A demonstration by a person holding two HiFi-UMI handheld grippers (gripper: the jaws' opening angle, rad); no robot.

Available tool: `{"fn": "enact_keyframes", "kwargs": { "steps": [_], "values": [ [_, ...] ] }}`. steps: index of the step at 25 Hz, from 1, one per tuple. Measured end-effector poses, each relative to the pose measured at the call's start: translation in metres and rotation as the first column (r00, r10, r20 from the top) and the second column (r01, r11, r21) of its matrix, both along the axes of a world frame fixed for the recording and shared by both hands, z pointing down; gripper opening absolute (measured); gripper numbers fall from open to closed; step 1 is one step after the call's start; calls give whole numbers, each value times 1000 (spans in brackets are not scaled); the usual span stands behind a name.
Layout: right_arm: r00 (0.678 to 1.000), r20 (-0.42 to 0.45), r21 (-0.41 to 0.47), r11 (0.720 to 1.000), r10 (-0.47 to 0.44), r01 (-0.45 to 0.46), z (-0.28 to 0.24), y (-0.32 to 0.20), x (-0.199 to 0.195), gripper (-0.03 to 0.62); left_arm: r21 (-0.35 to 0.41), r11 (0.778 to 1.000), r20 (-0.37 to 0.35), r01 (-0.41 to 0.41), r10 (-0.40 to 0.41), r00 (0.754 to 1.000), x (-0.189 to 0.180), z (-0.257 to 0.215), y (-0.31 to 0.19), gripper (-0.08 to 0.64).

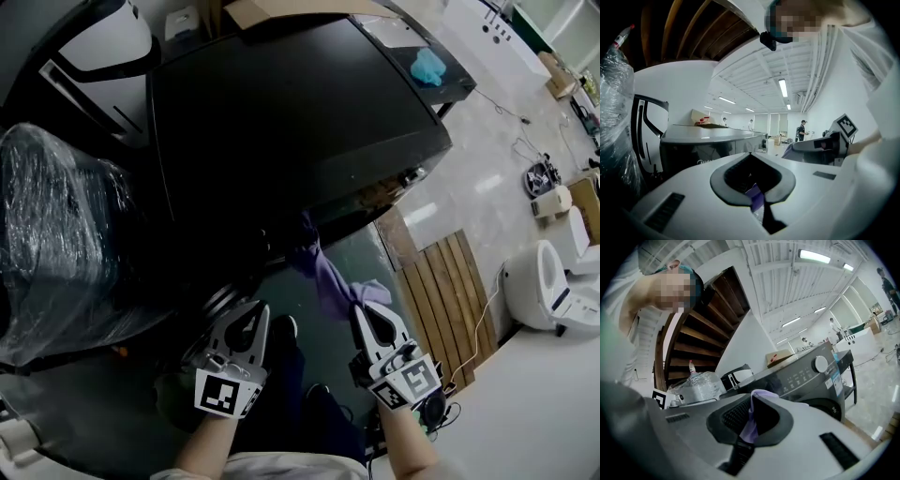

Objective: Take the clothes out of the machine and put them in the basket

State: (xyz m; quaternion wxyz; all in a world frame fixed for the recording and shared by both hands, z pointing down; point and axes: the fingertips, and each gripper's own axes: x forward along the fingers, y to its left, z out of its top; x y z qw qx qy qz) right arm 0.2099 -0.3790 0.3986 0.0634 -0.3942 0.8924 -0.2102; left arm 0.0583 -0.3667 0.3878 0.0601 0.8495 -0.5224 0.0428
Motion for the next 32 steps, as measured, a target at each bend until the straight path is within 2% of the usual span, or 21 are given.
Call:
{"fn": "enact_keyframes", "kwargs": {
  "steps": [11,19,25,32],
  "values": [
    [1000,21,20,1000,8,-8,-121,-1,-7,14,-45,998,-22,50,-51,998,-30,-98,9,17],
    [996,69,28,998,52,-54,-196,-9,-5,15,-65,998,-37,-9,7,999,-28,-154,-1,17],
    [990,93,26,994,102,-105,-239,-24,-1,15,-72,997,-70,-39,34,997,-32,-182,-34,17],
    [988,84,64,989,129,-134,-276,-32,-5,15,-35,996,-75,-85,82,994,-37,-214,-65,17]
  ]
}}
